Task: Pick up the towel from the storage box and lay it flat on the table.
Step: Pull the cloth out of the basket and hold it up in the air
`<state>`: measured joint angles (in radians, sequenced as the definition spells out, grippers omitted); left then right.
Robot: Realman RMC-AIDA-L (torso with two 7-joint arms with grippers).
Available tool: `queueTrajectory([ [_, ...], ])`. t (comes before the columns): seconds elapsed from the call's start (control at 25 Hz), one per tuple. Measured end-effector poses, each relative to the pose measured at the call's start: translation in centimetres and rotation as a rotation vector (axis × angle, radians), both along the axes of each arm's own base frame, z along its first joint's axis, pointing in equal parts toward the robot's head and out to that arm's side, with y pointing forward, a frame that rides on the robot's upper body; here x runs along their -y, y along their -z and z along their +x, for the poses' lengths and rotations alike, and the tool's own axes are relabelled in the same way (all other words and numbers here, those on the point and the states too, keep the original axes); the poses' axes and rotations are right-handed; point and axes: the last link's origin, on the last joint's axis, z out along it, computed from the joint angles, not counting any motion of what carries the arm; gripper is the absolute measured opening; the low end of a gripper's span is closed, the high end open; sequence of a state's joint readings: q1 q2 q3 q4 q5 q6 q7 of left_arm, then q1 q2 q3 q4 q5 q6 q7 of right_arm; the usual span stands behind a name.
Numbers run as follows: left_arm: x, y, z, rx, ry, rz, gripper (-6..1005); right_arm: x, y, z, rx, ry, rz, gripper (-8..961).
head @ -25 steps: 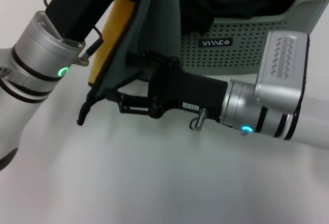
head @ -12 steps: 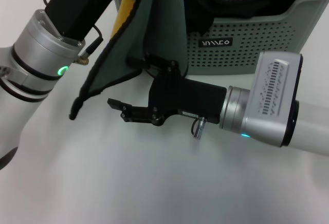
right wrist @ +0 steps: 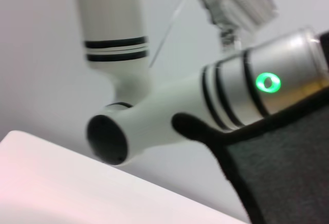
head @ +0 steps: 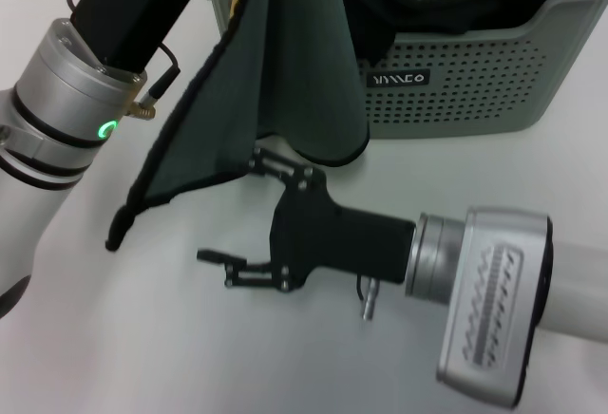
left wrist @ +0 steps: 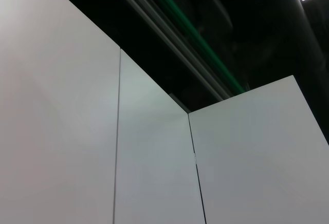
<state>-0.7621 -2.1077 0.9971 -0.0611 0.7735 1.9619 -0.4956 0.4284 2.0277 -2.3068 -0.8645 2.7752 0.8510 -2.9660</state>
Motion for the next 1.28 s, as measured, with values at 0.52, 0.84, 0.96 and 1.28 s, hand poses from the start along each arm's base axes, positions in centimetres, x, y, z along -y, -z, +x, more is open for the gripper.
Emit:
queueTrajectory([
  [0.52,0.3,-0.2,-1.0,0.018,-0.045,0.008,12,1.1,-1.1,0.1,-0.016,-0.064,0.057,841],
  [0.84,0.5,-0.3,-1.3,0.023,-0.057,0.008,12,0.1,-2.7,0.1,-0.067,-0.040,0.107,841],
  [0.96,0.5,-0.3,-1.3,0.023,-0.057,0.008,12,-0.1,-2.8,0.1,-0.054,-0.047,0.118,840],
  [1.28,0.4,-0.4,-1.2,0.024,-0.048,0.012,12,-0.2,-1.5,0.3,0.111,-0.117,0.160,840],
])
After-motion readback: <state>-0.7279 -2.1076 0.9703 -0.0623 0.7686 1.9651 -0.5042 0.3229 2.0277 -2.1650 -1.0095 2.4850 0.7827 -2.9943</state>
